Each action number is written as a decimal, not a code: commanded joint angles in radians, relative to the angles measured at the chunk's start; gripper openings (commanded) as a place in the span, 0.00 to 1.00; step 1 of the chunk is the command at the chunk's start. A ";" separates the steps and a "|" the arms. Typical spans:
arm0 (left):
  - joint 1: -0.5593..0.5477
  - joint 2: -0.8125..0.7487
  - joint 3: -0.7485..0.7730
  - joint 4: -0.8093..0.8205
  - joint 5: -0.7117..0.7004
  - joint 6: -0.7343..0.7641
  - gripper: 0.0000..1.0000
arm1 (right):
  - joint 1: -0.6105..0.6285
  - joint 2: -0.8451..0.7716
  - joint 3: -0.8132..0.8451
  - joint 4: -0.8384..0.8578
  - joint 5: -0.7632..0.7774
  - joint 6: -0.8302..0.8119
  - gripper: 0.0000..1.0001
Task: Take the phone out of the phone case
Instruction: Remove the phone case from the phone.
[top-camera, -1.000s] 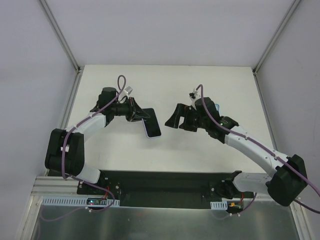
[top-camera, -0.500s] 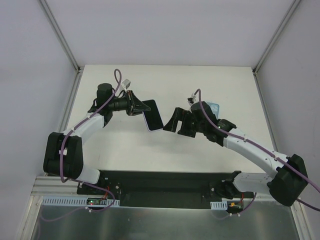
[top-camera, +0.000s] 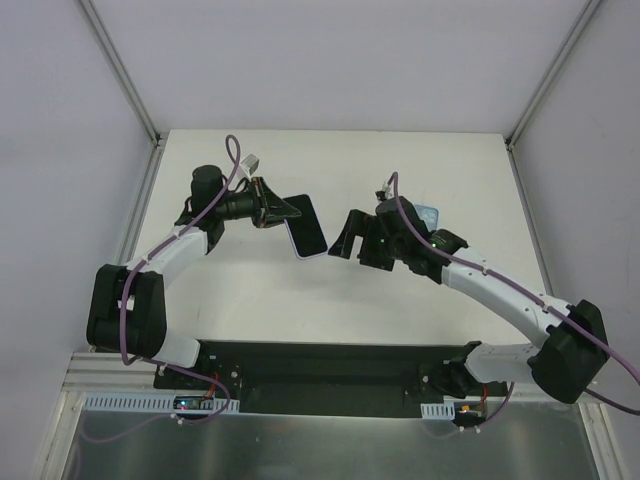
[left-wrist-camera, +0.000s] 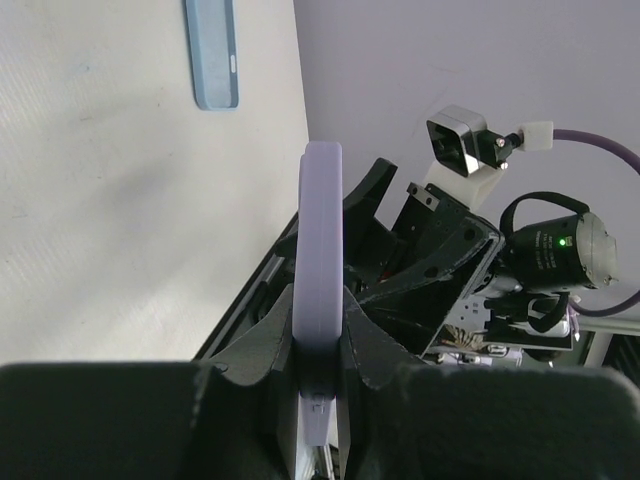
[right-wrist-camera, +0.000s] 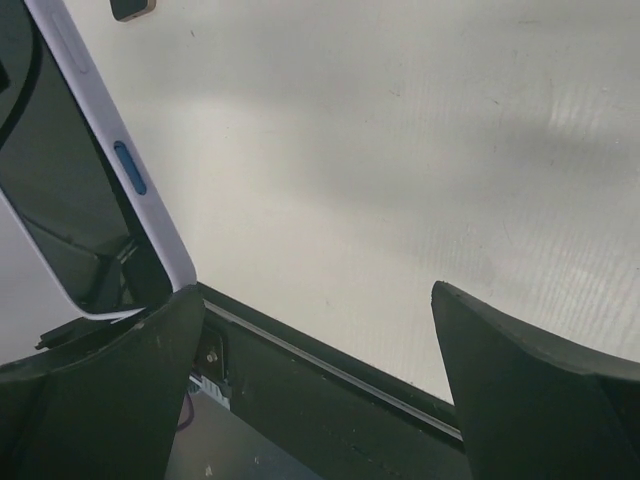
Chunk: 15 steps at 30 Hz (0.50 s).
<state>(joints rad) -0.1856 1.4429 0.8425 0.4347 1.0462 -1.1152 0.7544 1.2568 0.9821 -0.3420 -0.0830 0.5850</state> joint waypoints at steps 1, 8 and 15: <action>0.000 -0.045 0.010 0.091 0.058 -0.046 0.00 | 0.000 0.030 0.055 -0.035 0.040 -0.008 0.98; 0.001 -0.050 0.004 0.099 0.061 -0.047 0.00 | 0.002 0.041 0.067 -0.015 0.028 0.001 0.99; 0.006 -0.042 -0.011 0.133 0.061 -0.058 0.00 | 0.002 -0.051 0.064 -0.029 0.112 0.010 0.99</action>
<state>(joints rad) -0.1829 1.4391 0.8341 0.4576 1.0668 -1.1400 0.7544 1.2900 1.0054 -0.3645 -0.0399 0.5873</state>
